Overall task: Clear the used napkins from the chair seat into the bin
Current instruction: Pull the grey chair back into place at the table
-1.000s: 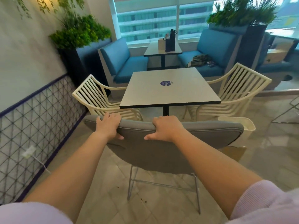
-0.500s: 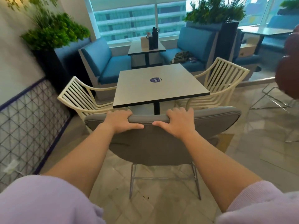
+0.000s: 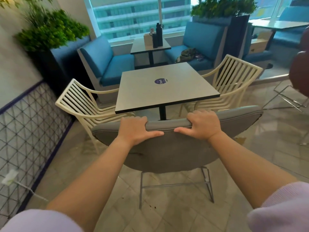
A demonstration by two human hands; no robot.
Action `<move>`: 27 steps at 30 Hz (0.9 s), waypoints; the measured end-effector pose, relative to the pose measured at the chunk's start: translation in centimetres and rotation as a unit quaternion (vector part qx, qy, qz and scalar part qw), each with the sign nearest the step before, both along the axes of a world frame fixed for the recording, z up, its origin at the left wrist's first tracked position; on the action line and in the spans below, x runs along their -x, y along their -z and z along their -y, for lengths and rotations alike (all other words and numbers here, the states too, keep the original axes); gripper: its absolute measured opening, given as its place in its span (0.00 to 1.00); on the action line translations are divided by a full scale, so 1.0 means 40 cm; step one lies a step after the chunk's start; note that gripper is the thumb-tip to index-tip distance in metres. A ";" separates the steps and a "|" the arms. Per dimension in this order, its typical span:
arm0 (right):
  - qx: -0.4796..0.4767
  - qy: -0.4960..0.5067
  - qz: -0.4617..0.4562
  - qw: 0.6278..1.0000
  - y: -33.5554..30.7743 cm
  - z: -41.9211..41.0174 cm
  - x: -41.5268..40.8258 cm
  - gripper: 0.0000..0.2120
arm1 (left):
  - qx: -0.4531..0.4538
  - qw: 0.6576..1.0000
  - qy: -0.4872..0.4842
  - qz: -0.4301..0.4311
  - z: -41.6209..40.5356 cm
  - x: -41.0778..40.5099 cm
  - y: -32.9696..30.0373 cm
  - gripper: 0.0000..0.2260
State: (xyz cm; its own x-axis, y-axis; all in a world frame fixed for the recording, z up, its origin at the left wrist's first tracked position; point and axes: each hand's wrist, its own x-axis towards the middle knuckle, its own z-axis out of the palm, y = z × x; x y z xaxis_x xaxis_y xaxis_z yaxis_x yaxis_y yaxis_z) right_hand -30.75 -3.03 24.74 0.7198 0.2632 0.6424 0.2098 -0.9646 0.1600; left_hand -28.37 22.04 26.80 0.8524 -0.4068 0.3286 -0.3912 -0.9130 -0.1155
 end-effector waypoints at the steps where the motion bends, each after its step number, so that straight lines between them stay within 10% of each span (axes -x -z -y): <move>1: -0.002 -0.001 0.000 1.000 -0.004 0.016 -0.004 0.36 | 0.004 1.000 0.001 0.003 0.016 0.001 -0.002 0.35; 10: -0.030 -0.009 0.044 0.999 0.019 0.097 -0.024 0.36 | 0.124 0.992 0.014 -0.009 0.084 0.000 0.004 0.33; 27: -0.045 0.086 0.097 0.991 0.035 0.097 -0.095 0.25 | 0.064 0.998 0.009 0.014 0.108 -0.097 0.013 0.30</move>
